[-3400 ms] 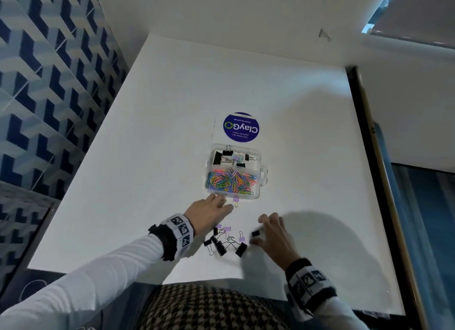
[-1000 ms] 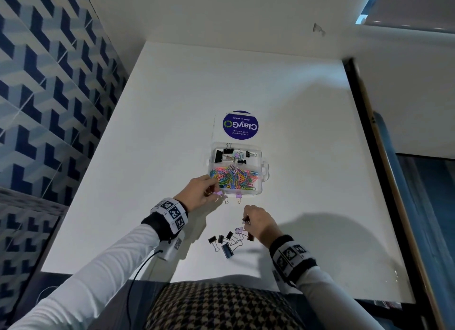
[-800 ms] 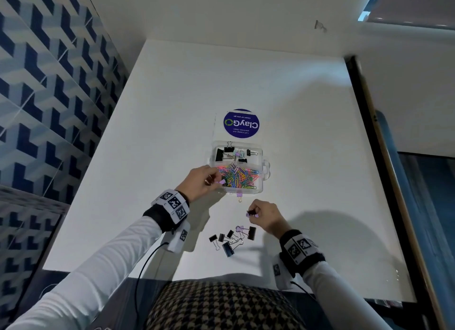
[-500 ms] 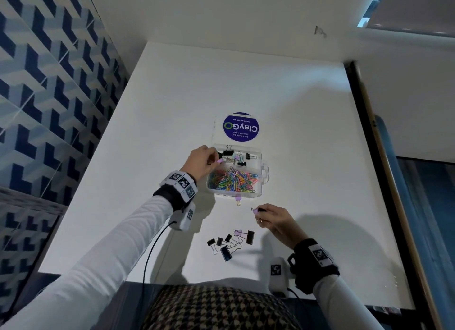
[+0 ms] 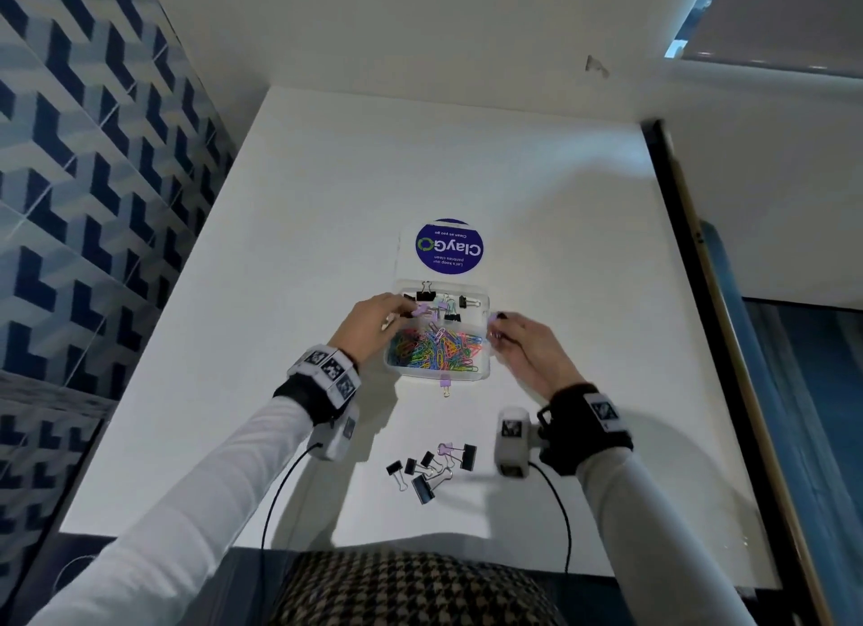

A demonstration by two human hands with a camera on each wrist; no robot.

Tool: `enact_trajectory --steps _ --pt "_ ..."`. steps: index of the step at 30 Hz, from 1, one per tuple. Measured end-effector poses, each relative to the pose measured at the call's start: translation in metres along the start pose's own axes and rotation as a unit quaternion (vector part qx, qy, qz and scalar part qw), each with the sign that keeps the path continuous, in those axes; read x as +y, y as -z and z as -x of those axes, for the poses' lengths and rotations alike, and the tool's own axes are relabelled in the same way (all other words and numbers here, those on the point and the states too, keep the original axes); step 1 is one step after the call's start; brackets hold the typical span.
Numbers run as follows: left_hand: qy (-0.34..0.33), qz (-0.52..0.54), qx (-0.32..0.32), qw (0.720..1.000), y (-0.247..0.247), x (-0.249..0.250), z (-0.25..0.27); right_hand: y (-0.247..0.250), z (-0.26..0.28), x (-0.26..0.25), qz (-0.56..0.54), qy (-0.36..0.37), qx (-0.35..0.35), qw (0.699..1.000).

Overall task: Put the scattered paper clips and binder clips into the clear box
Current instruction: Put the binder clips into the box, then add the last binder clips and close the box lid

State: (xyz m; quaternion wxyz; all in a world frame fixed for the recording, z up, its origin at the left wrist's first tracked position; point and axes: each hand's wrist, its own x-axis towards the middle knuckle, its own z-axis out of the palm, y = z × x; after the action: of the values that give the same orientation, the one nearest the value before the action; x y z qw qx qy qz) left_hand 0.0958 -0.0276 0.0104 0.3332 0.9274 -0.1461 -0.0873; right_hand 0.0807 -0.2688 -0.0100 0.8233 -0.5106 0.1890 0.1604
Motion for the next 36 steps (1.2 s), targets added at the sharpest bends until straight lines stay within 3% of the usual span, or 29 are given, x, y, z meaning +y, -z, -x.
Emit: enact_trajectory --steps 4,7,10,13,16,18,20,22,24,25,28,31,33,36 --pt "-0.013 0.014 -0.012 1.000 -0.005 -0.013 0.049 -0.033 -0.031 -0.029 0.184 0.032 0.006 0.982" --pt "-0.013 0.001 -0.087 0.996 -0.013 -0.019 0.076 -0.045 -0.048 -0.034 0.284 0.012 0.025 0.958" --pt "-0.005 -0.025 -0.163 0.986 -0.022 -0.024 0.094 -0.047 -0.047 -0.031 0.453 -0.006 0.045 0.890" --pt "-0.023 -0.057 -0.242 0.968 -0.033 -0.025 0.108 -0.047 -0.013 -0.024 0.548 0.095 0.028 0.831" --pt "-0.047 -0.097 -0.292 0.950 -0.046 -0.023 0.119 -0.033 0.031 0.001 0.584 0.196 -0.064 0.785" --pt "-0.083 -0.124 -0.297 0.943 -0.056 -0.022 0.121 -0.013 0.053 0.025 0.642 0.192 -0.170 0.722" --pt "-0.115 -0.169 -0.318 0.926 -0.065 -0.018 0.118 0.004 0.070 0.050 0.725 0.185 -0.263 0.609" --pt "-0.139 -0.215 -0.329 0.909 -0.068 -0.011 0.112 0.011 0.079 0.070 0.783 0.176 -0.296 0.519" --pt "-0.138 -0.220 -0.327 0.909 -0.069 -0.009 0.107 0.010 0.080 0.081 0.809 0.176 -0.295 0.477" --pt "-0.133 -0.215 -0.323 0.912 -0.070 -0.011 0.106 0.008 0.077 0.084 0.806 0.183 -0.292 0.481" --pt "-0.129 -0.205 -0.310 0.919 -0.071 -0.017 0.109 0.001 0.070 0.081 0.778 0.135 -0.268 0.552" --pt "-0.122 -0.185 -0.279 0.934 -0.070 -0.021 0.116 0.001 0.070 0.079 0.762 0.108 -0.241 0.591" --pt "-0.135 -0.169 -0.247 0.945 -0.068 -0.025 0.122 0.003 0.071 0.080 0.760 0.098 -0.231 0.599" --pt "-0.150 -0.153 -0.226 0.950 -0.069 -0.031 0.128 0.003 0.074 0.085 0.779 0.101 -0.223 0.577"
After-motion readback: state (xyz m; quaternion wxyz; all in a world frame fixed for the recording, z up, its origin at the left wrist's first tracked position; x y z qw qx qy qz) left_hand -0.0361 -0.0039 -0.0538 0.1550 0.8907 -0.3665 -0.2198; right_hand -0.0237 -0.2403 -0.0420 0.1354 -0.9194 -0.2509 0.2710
